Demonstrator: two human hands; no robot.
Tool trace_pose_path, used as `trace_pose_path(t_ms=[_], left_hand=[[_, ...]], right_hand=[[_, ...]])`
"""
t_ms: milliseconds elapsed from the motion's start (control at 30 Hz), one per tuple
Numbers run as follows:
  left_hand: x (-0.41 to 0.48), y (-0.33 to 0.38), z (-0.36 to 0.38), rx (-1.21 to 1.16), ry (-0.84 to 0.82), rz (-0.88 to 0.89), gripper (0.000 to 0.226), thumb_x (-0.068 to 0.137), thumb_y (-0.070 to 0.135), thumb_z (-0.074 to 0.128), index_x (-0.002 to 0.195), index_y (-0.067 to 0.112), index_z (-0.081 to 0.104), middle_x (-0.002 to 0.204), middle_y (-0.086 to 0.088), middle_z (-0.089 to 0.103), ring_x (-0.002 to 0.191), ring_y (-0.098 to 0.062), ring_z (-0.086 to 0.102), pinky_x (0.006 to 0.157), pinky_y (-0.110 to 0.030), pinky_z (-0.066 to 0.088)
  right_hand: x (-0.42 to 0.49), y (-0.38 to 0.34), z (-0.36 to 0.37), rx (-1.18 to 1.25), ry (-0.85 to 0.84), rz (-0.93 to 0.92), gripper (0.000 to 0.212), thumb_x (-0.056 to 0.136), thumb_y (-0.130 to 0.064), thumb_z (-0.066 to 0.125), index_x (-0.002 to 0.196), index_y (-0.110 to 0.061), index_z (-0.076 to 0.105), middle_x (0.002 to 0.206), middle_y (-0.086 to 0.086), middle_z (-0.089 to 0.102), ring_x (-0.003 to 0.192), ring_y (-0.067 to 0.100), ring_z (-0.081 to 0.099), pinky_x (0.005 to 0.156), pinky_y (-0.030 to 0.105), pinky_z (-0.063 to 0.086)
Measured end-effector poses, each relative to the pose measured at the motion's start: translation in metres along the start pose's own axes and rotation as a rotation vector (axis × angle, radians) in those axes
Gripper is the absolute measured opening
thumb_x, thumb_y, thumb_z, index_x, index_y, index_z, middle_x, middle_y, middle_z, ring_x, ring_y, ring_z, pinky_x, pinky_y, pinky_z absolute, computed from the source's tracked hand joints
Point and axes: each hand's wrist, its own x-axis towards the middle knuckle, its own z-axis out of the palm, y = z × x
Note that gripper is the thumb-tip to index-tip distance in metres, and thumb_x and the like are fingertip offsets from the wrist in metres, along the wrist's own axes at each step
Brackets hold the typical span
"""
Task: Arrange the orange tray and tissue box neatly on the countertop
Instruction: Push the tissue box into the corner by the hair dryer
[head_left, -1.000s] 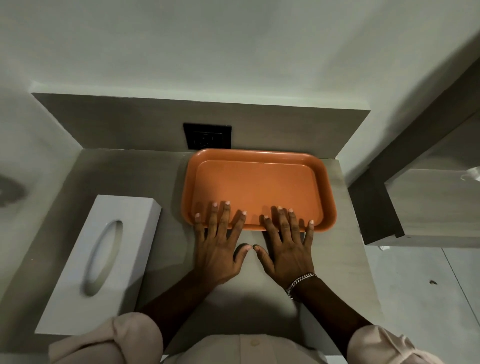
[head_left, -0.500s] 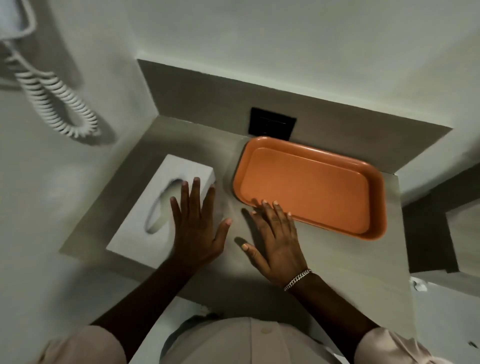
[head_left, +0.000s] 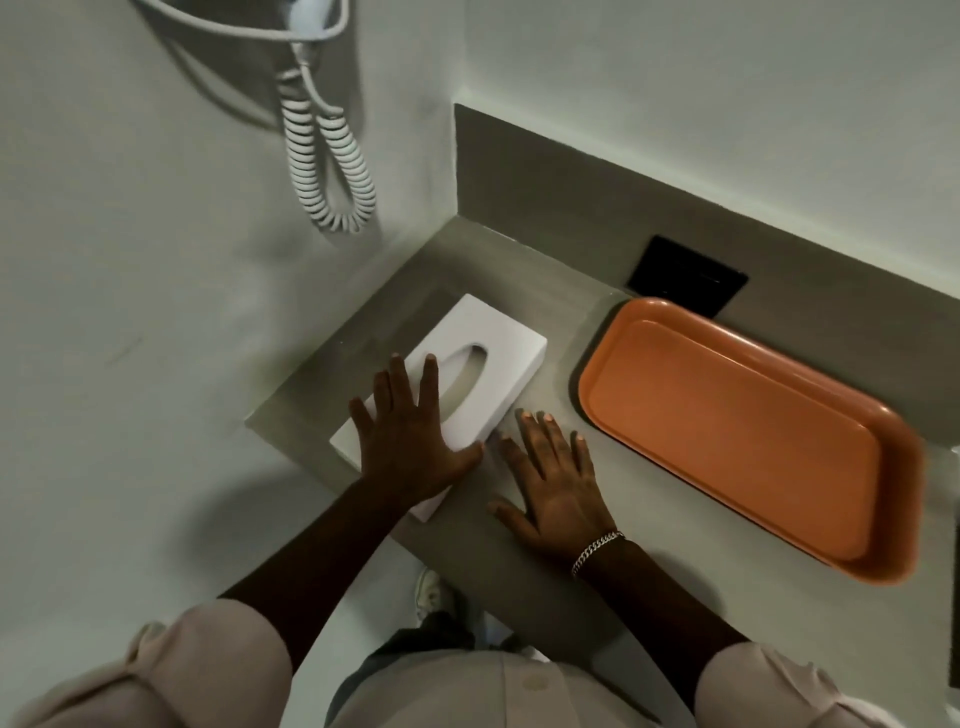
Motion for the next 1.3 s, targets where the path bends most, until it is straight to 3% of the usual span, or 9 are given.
trace_pose_path(t_ms=[100,233,467,867,1033,1167,1300], left_hand=[[0.004,0.001,-0.001,-0.005,0.015,-0.018,0.124,0.054,0.083,0.052,0.152,0.023,0.005,0.156,-0.020,0.019,0.141,-0.042,0.023,0.109,-0.063,0.028],[0.011,0.001,-0.002,-0.018,0.012,-0.023,0.126,0.052,0.082,0.052,0.152,0.021,0.006,0.154,-0.019,0.020,0.140,-0.042,0.023,0.109,-0.061,0.027],[0.053,-0.019,-0.014,-0.044,0.069,-0.052,0.125,0.050,0.080,0.056,0.150,0.022,0.011,0.154,-0.020,0.026,0.138,-0.045,0.027,0.107,-0.063,0.030],[0.101,-0.041,-0.017,0.000,0.048,-0.040,0.125,0.046,0.079,0.055,0.149,0.017,0.018,0.150,-0.023,0.035,0.135,-0.047,0.033,0.104,-0.066,0.033],[0.102,-0.043,-0.017,-0.007,0.038,-0.010,0.120,0.054,0.077,0.056,0.150,0.014,0.022,0.155,-0.024,0.028,0.140,-0.046,0.028,0.110,-0.063,0.028],[0.087,-0.048,-0.019,-0.049,0.101,0.076,0.106,0.071,0.077,0.047,0.153,0.014,0.024,0.161,-0.023,0.019,0.149,-0.042,0.016,0.119,-0.060,0.013],[0.046,-0.065,-0.013,-0.083,0.178,0.153,0.088,0.086,0.064,0.044,0.154,0.014,0.022,0.164,-0.020,0.015,0.152,-0.040,0.010,0.122,-0.059,0.011]], right_hand=[[0.003,0.000,0.008,-0.053,-0.039,0.009,0.082,0.091,-0.076,0.019,0.158,-0.029,0.018,0.168,0.011,0.012,0.155,0.033,0.005,0.120,0.064,0.005],[0.001,0.000,0.010,-0.071,-0.041,0.012,0.080,0.092,-0.076,0.024,0.157,-0.029,0.024,0.165,0.011,0.023,0.153,0.034,0.017,0.117,0.068,0.016],[0.001,0.000,0.012,-0.076,-0.025,0.007,0.081,0.090,-0.076,0.030,0.155,-0.028,0.029,0.164,0.011,0.026,0.152,0.033,0.021,0.115,0.068,0.021],[0.001,0.002,0.016,-0.073,-0.013,0.007,0.081,0.090,-0.077,0.031,0.156,-0.030,0.027,0.166,0.008,0.021,0.154,0.031,0.015,0.117,0.067,0.018],[0.002,0.003,0.015,-0.089,-0.023,0.005,0.081,0.090,-0.077,0.031,0.155,-0.029,0.029,0.166,0.009,0.021,0.153,0.032,0.016,0.117,0.067,0.018],[0.008,-0.001,0.008,-0.091,-0.060,-0.018,0.082,0.090,-0.078,0.027,0.154,-0.027,0.030,0.165,0.011,0.021,0.152,0.035,0.017,0.116,0.069,0.019],[0.047,-0.011,-0.007,-0.012,-0.096,-0.092,0.087,0.088,-0.080,0.017,0.159,-0.031,0.005,0.169,0.007,-0.005,0.154,0.030,-0.009,0.121,0.063,0.006]])
